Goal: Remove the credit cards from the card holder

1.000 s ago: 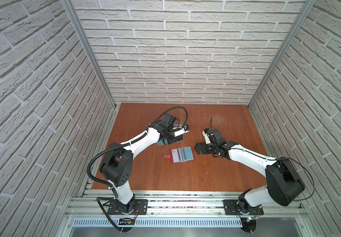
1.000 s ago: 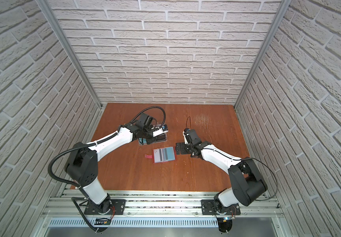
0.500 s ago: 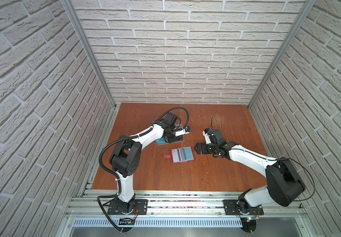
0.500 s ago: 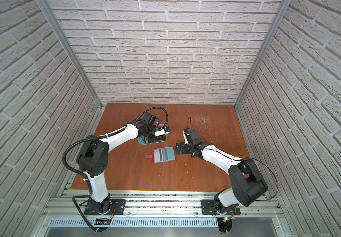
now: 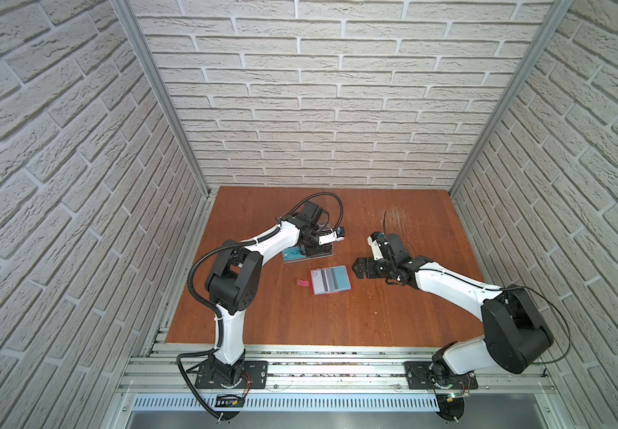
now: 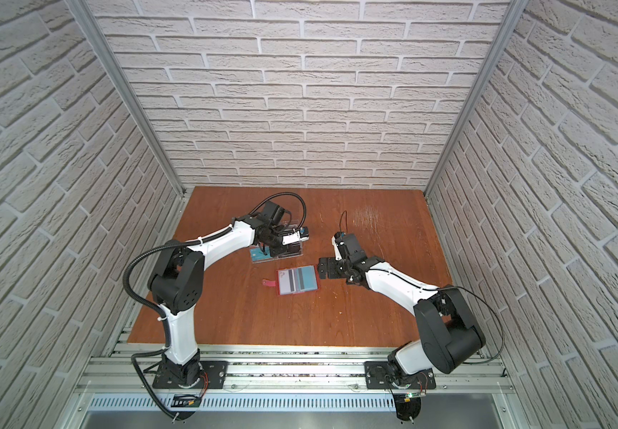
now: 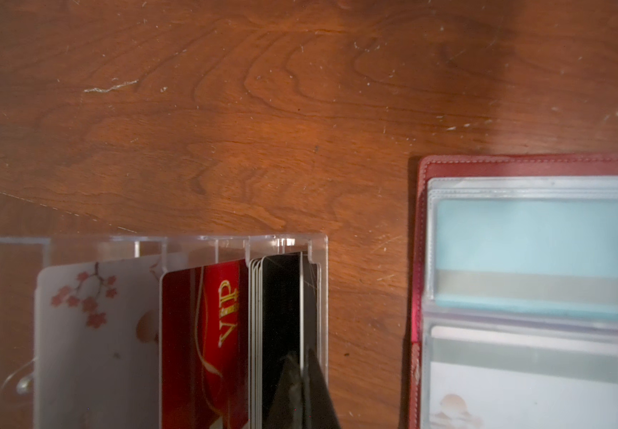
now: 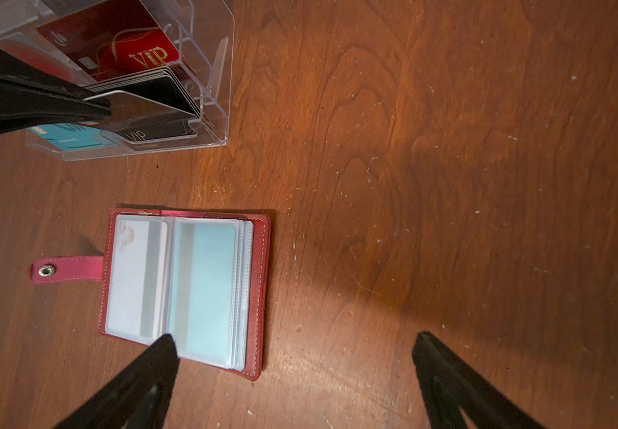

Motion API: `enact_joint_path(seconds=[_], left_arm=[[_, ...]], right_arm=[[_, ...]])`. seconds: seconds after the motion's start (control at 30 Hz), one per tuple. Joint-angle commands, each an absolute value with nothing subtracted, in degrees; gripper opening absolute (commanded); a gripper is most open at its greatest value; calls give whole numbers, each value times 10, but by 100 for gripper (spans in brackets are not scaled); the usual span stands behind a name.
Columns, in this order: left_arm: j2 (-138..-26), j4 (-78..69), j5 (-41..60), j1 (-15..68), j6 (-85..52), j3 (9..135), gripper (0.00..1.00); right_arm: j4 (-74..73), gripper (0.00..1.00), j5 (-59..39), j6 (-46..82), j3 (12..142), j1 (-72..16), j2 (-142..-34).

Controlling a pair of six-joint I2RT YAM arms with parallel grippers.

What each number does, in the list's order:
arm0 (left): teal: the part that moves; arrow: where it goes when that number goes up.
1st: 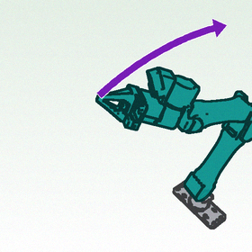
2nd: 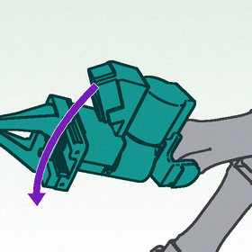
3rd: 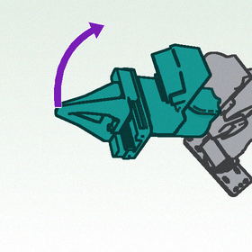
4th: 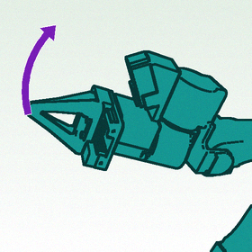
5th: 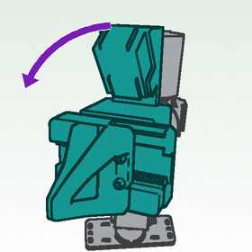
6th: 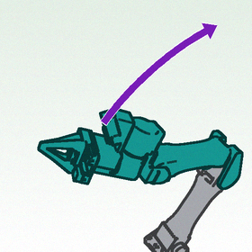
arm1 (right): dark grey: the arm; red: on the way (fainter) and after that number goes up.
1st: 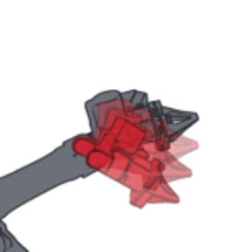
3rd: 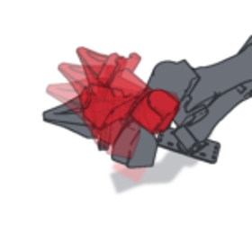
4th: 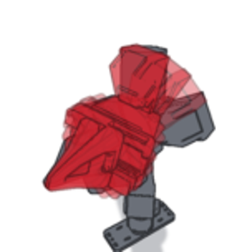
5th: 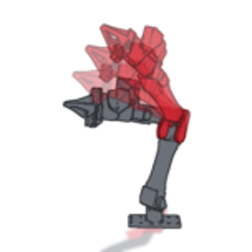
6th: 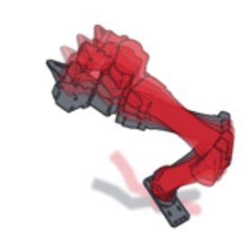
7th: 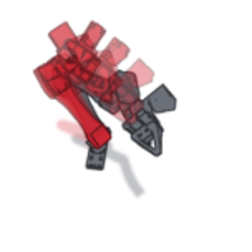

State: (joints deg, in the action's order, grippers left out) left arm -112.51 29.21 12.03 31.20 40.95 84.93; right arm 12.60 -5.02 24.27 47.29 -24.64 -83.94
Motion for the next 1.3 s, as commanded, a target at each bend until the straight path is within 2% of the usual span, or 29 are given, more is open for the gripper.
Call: enact_joint_path(seconds=[0.0,0.57,0.63,0.7,0.9,0.97,1.13,1.27], left_arm=[[-1133,298,128,308,423,854,0],[-1144,286,112,308,420,847,1],[-1140,278,112,308,417,842,5],[-1139,271,111,309,415,838,14],[-1137,269,106,311,413,840,19],[-1132,261,102,311,412,837,26],[-1112,237,96,311,403,826,31],[-1079,200,96,310,377,805,38]], right_arm=[[109,100,-55,249,466,-243,-822],[103,100,-66,252,464,-242,-823],[102,100,-66,252,464,-243,-823],[102,100,-66,253,463,-242,-823],[101,100,-67,253,462,-242,-823],[100,100,-67,253,462,-242,-823],[99,100,-69,254,463,-242,-825],[99,100,-70,254,463,-242,-825]])
